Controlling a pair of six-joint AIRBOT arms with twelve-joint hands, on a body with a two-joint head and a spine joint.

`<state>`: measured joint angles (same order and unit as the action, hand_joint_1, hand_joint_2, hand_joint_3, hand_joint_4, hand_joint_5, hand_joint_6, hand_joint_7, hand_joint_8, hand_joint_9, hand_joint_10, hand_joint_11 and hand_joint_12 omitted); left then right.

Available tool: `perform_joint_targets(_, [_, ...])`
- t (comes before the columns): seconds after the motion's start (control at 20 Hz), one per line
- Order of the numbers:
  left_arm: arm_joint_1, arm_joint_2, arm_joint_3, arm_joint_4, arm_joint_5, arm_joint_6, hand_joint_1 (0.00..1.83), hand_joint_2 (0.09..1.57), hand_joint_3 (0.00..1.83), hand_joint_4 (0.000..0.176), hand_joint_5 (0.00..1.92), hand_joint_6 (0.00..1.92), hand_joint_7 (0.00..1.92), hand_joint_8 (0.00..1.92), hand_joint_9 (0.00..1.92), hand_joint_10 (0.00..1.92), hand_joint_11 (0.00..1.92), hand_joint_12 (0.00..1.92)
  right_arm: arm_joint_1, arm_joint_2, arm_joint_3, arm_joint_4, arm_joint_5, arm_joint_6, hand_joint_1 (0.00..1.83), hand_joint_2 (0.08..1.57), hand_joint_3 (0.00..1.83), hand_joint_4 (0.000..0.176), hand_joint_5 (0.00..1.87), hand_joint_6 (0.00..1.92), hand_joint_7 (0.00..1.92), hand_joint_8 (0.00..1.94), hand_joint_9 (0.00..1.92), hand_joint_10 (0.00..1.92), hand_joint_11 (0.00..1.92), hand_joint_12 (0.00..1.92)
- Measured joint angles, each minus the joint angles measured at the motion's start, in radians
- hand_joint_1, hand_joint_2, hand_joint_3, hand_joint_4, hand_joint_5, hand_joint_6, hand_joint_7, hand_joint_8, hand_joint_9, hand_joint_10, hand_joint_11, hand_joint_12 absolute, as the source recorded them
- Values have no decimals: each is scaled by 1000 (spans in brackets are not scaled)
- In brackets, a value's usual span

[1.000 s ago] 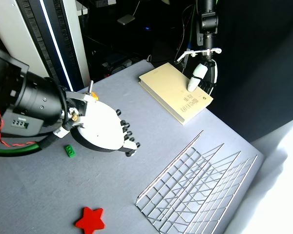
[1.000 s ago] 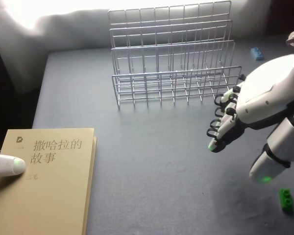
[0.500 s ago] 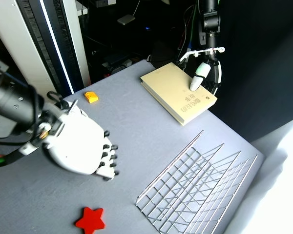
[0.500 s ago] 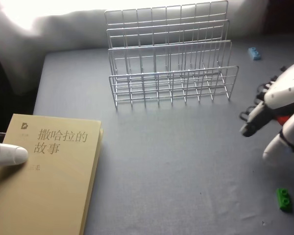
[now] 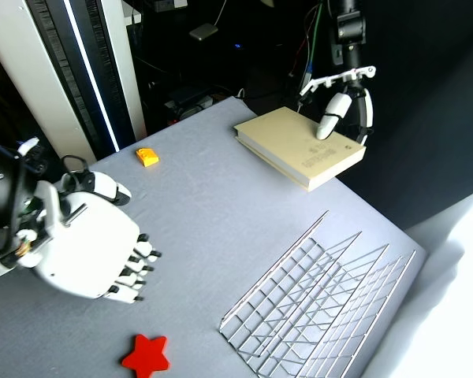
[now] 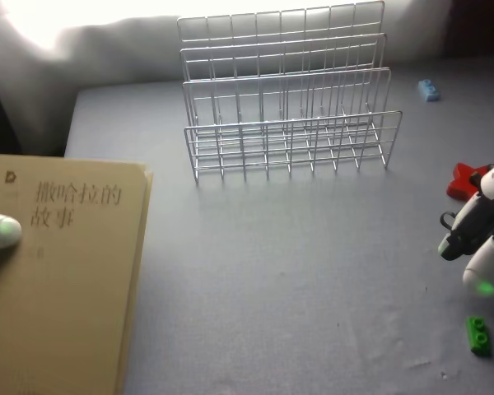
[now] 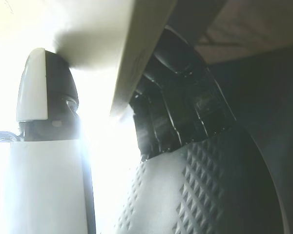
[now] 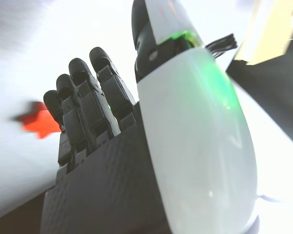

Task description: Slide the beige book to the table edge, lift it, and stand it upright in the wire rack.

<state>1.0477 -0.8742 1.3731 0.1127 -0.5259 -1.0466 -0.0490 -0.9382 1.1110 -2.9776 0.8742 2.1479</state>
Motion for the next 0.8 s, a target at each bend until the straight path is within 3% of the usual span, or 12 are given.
perform_joint_targets(0.15, [-58,28,-3,10,-10,2,1470,1244,1,0,702,1358,488,1439,643,1410,657,1645,2,0,6,0,-1,2,238,1167,0,0,287,4,310,4,300,4,0,844])
perform_joint_targets(0.35, [-125,88,-3,6,13,-13,1475,1215,0,0,744,1291,586,1347,711,1317,680,1632,31,6,40,0,6,2,229,1173,1,0,277,1,307,0,292,1,0,775])
perform_joint_targets(0.55, [-232,105,-2,7,14,-5,1474,1222,1,0,745,1283,559,1405,704,1332,649,1641,52,-9,39,0,-3,3,233,1177,0,0,276,3,304,4,299,4,0,832])
perform_joint_targets(0.7, [-326,105,23,27,-2,85,1472,1233,0,0,744,1302,533,1431,657,1381,637,1642,52,-19,49,0,5,10,237,1180,0,0,293,4,323,4,318,5,0,862])
perform_joint_targets(0.8, [-409,105,40,17,-57,172,1474,1224,0,0,739,1299,566,1387,691,1351,651,1638,61,-44,85,0,78,115,213,1190,4,0,288,1,325,4,324,7,0,859])
